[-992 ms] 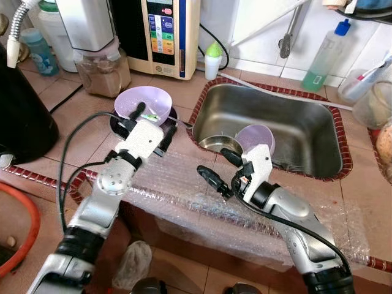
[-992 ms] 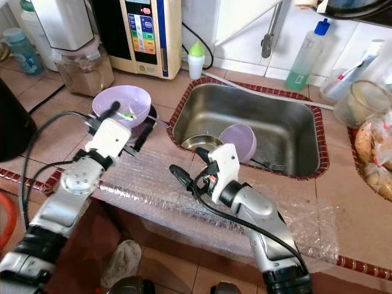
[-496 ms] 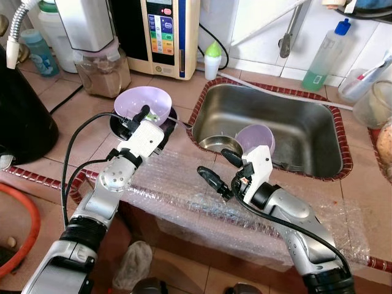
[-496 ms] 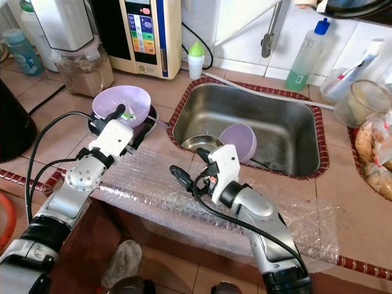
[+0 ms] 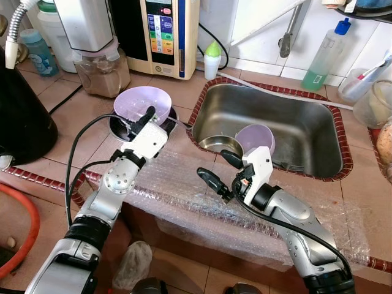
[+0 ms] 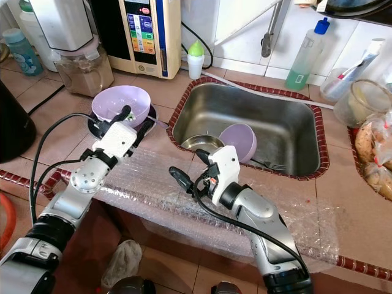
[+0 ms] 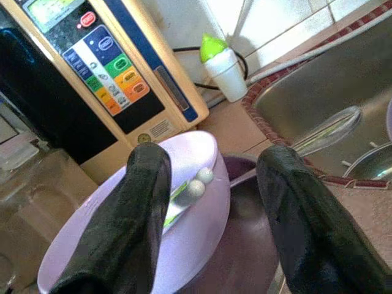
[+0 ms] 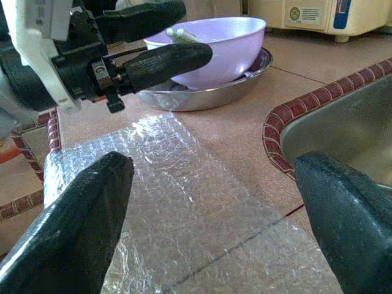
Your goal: Kitchen organization
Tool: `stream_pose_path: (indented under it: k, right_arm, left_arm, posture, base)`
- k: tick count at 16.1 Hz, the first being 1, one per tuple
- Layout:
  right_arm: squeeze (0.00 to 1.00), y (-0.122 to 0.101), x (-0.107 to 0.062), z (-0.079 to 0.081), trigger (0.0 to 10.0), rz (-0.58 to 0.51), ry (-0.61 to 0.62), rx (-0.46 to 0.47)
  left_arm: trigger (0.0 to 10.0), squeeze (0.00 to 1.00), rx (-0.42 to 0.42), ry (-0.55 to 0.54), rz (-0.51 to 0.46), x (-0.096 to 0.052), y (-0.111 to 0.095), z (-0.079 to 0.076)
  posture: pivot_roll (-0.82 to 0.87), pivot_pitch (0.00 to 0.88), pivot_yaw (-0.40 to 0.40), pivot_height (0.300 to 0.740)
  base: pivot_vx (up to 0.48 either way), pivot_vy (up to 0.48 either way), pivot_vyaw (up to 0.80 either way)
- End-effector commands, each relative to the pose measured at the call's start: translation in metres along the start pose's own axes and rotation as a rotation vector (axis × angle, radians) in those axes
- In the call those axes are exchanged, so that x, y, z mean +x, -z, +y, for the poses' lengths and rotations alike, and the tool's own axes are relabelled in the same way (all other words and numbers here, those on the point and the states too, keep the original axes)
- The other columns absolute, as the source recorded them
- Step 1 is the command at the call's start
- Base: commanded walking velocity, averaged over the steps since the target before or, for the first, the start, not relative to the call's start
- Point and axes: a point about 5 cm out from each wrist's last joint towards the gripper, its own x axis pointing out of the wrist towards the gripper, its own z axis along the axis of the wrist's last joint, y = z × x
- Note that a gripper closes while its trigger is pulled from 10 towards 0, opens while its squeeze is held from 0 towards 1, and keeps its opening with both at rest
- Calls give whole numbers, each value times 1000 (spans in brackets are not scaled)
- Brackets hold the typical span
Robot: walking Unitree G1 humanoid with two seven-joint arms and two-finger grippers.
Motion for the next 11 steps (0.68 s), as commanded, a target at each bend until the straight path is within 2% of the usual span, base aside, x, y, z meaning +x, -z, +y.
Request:
stream_pose_path:
  k: [1, 11]
  right_arm:
    - [0, -6, 3, 1, 10000, -11, -24, -13]
    - [0, -4, 6, 1, 10000, -26, -1, -4]
  left_arm:
    - [0, 0, 26, 5, -36, 7, -8, 0]
    - [0, 0, 42, -3, -72, 6, -9, 2]
  posture:
    - [-56, 44, -4, 740]
    - [-62, 15, 17, 740]
  base:
    - [0, 0, 0]
    - [0, 0, 0]
